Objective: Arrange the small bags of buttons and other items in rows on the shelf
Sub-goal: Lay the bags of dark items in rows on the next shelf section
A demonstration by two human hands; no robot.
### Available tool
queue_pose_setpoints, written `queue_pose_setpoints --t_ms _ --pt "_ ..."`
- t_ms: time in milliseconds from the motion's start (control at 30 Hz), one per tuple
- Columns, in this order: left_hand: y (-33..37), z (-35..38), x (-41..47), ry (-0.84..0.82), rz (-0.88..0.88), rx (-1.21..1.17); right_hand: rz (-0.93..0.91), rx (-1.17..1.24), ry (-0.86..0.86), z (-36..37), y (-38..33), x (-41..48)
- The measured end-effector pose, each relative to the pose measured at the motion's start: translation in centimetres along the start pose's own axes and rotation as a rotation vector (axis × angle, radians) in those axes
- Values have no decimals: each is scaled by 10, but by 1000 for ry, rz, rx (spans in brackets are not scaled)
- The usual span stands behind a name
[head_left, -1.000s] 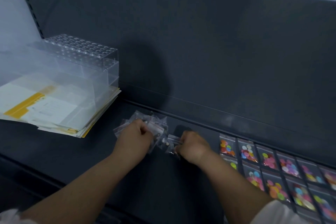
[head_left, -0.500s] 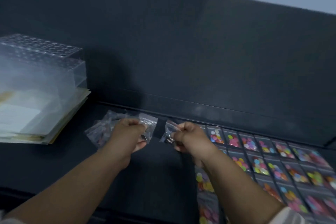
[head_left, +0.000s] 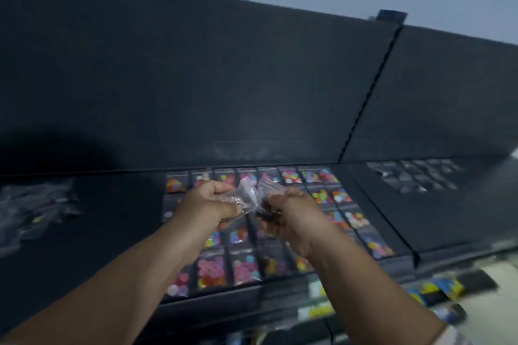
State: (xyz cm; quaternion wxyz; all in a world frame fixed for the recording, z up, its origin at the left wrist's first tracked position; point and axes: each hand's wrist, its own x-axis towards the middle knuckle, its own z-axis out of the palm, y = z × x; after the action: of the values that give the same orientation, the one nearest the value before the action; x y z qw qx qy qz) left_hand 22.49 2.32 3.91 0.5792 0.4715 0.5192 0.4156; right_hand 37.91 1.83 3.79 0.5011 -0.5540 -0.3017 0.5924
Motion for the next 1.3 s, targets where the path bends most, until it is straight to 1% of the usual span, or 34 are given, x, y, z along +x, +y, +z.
queue_pose_setpoints --t_ms 133,267,433,600,700,867,933,1000,1100,1300 --pt "-8 88 -26 -126 -12 31 -13 87 23 -88 -5 -41" --pt "-16 165 -51 -201 -29 41 -103 36 27 -166 0 -80" --pt "-23 250 -84 -254 -100 -56 -177 -19 194 -248 2 -121" --pt "-27 317 -103 -304 -144 -47 -241 -32 293 -316 -5 -151" --pt "-27 349 -108 -371 -150 25 -236 -29 328 -349 -9 -164" --pt "-22 383 -96 -609 -66 312 -224 -66 339 -386 -19 -168" --pt "-20 397 -84 -662 -32 380 -213 -71 357 -397 -23 -161" --pt "-20 413 -70 -682 -26 399 -192 -59 357 -408 -29 -150" --pt "-18 437 -43 -687 -61 345 -178 -45 388 -426 -44 -129" --pt "-3 473 27 -577 -129 186 -181 -115 482 -461 -89 -74"
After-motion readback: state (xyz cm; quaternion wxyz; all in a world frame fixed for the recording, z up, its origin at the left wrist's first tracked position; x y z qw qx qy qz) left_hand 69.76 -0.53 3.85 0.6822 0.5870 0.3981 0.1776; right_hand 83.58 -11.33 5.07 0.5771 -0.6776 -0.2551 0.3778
